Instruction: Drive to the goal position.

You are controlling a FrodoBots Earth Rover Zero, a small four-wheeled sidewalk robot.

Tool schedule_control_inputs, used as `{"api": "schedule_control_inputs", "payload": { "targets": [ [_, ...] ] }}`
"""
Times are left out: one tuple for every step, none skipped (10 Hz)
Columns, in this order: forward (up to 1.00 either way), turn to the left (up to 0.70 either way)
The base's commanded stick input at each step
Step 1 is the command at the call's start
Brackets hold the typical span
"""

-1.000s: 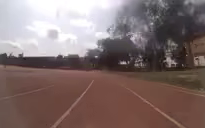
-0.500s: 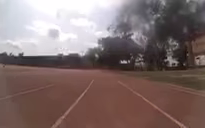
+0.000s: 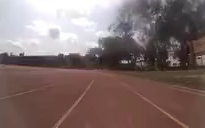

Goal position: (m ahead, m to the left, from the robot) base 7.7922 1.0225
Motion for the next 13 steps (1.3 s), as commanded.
{"api": "schedule_control_inputs", "payload": {
  "targets": [
    [0.7, 0.0],
    [0.7, 0.0],
    [0.7, 0.0],
    [0.7, 0.0],
    [0.7, 0.0],
    [0.7, 0.0],
    [0.7, 0.0],
    [0.7, 0.0],
    [0.7, 0.0],
    [0.7, 0.0],
    [0.7, 0.0],
    [0.7, 0.0],
    [0.7, 0.0]
  ]
}}
